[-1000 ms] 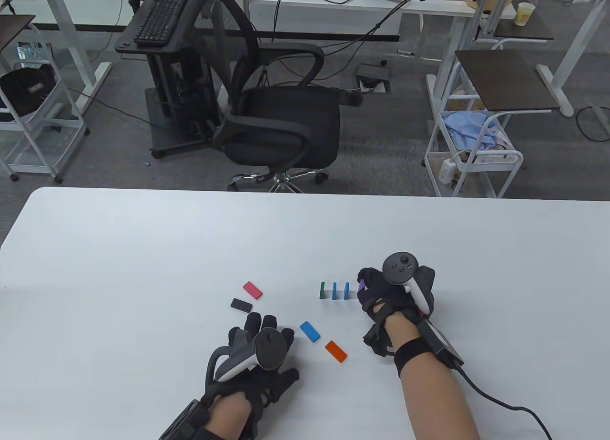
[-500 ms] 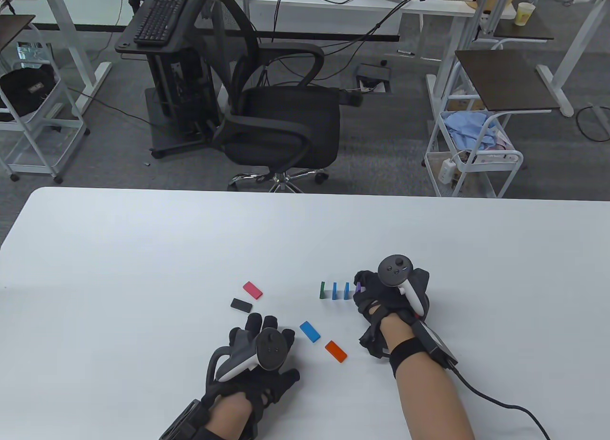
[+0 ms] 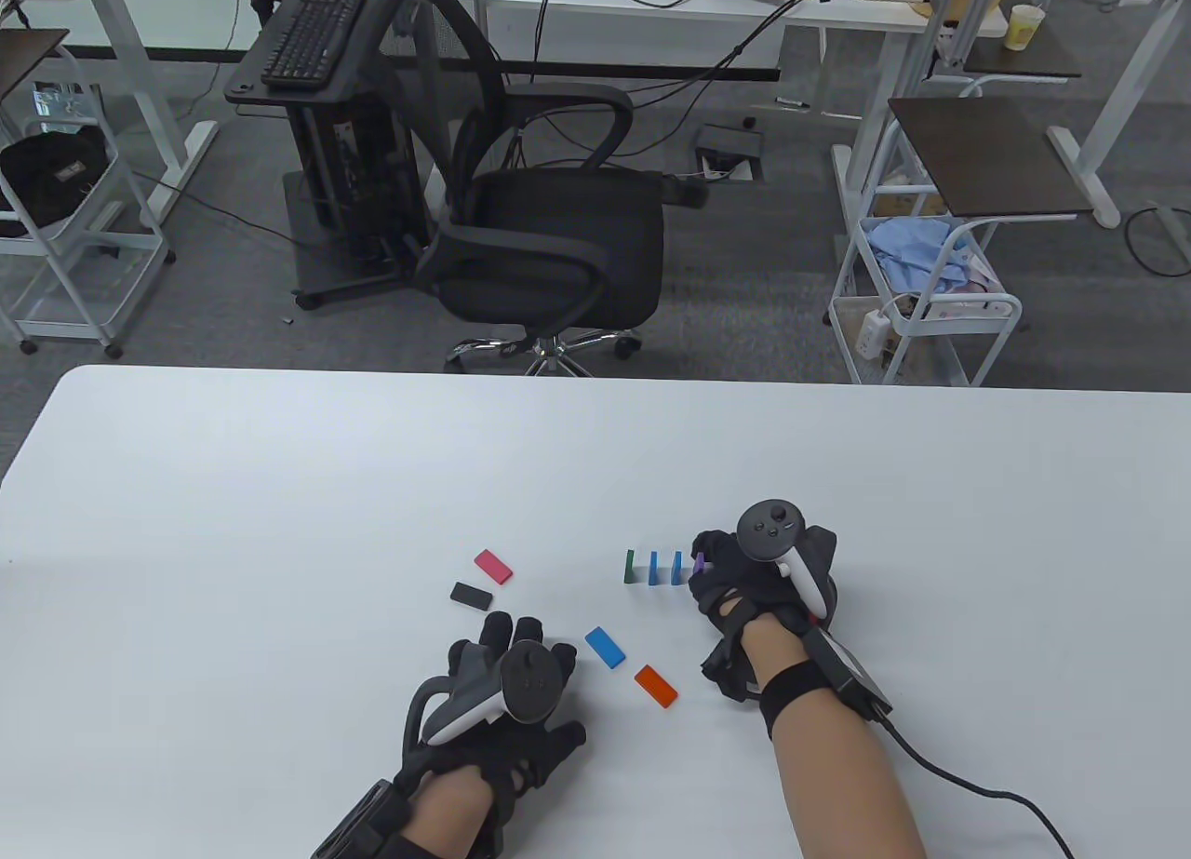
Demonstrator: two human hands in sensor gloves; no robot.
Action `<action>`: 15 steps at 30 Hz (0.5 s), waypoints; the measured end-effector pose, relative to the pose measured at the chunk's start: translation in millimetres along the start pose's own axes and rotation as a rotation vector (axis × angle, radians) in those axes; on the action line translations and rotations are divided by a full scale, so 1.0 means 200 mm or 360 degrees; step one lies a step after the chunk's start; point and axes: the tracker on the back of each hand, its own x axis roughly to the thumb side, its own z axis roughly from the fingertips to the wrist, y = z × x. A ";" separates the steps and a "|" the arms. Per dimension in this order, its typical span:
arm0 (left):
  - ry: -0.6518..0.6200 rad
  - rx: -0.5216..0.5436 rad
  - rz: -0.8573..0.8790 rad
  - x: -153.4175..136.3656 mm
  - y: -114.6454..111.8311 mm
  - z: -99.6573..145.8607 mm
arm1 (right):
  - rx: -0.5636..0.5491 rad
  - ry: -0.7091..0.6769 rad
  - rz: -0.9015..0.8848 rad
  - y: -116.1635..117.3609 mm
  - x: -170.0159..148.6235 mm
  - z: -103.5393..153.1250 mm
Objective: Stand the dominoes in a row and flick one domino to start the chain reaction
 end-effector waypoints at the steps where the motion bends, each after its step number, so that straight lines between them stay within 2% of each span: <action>1: 0.0000 0.0000 0.0002 0.00 0.00 0.00 | 0.0006 -0.0003 0.0001 0.00 0.00 0.00; 7: -0.0002 0.0003 0.0002 0.00 0.00 0.00 | 0.0006 -0.0036 0.0007 -0.06 -0.01 0.04; 15: -0.0003 0.0019 0.0007 0.00 0.01 0.00 | -0.0050 -0.0061 0.0066 -0.28 -0.05 0.14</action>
